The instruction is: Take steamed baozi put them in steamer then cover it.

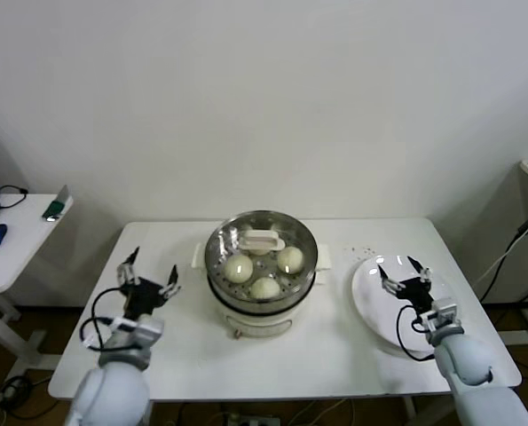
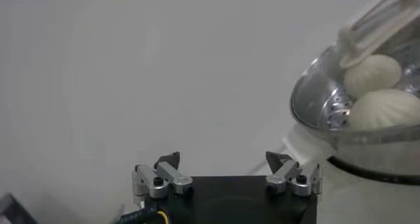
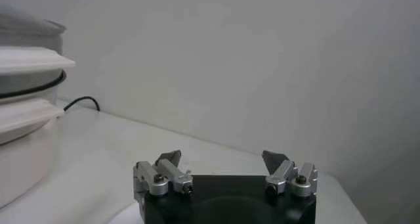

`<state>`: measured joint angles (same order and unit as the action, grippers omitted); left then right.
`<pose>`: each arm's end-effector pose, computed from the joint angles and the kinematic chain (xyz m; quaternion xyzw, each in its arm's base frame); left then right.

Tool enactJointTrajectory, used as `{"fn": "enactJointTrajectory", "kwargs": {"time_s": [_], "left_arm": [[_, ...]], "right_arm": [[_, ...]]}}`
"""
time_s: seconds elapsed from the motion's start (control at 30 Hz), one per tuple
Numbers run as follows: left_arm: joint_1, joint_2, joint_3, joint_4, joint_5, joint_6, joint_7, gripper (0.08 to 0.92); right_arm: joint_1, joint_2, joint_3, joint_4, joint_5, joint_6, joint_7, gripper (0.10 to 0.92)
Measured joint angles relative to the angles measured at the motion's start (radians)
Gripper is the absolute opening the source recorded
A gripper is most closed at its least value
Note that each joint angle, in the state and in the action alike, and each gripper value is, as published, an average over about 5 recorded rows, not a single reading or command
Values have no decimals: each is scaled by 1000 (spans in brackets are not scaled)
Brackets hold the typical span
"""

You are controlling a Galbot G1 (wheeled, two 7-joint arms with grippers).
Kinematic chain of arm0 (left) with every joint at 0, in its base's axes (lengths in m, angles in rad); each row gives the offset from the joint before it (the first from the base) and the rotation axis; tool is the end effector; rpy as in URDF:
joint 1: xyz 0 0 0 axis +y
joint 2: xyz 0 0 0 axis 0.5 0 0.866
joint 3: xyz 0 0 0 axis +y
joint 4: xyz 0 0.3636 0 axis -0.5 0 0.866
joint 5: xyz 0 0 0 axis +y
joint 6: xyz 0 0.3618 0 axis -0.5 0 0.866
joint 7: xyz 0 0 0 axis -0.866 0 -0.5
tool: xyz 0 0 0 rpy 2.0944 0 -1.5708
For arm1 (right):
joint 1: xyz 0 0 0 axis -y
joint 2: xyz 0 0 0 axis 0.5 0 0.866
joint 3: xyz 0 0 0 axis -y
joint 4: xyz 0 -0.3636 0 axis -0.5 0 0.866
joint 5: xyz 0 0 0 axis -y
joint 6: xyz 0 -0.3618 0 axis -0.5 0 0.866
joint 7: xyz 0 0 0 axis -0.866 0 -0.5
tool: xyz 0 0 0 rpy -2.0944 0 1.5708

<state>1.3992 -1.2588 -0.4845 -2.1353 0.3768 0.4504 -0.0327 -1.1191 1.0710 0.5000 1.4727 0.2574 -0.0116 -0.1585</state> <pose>0.2296 0.0408 -0.2607 0.0214 -0.9425 -0.3207 0.0917 0.3336 -0.1838 -0.3792 0.0747 -0.9856 0.1139 0.1006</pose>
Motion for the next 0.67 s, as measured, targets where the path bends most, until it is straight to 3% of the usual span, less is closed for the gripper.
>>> {"fn": "enactJointTrajectory", "kwargs": {"time_s": [0.3,0.67], "left_arm": [[114,-76,-163,108,-272,-309,-20,823],[161,-106,-231,165,-403,-440,-9,823]], "right_arm": [[-45,14,37,38,8,30,-23,823],[-90,30,73,76,22,50,-39,823]]}}
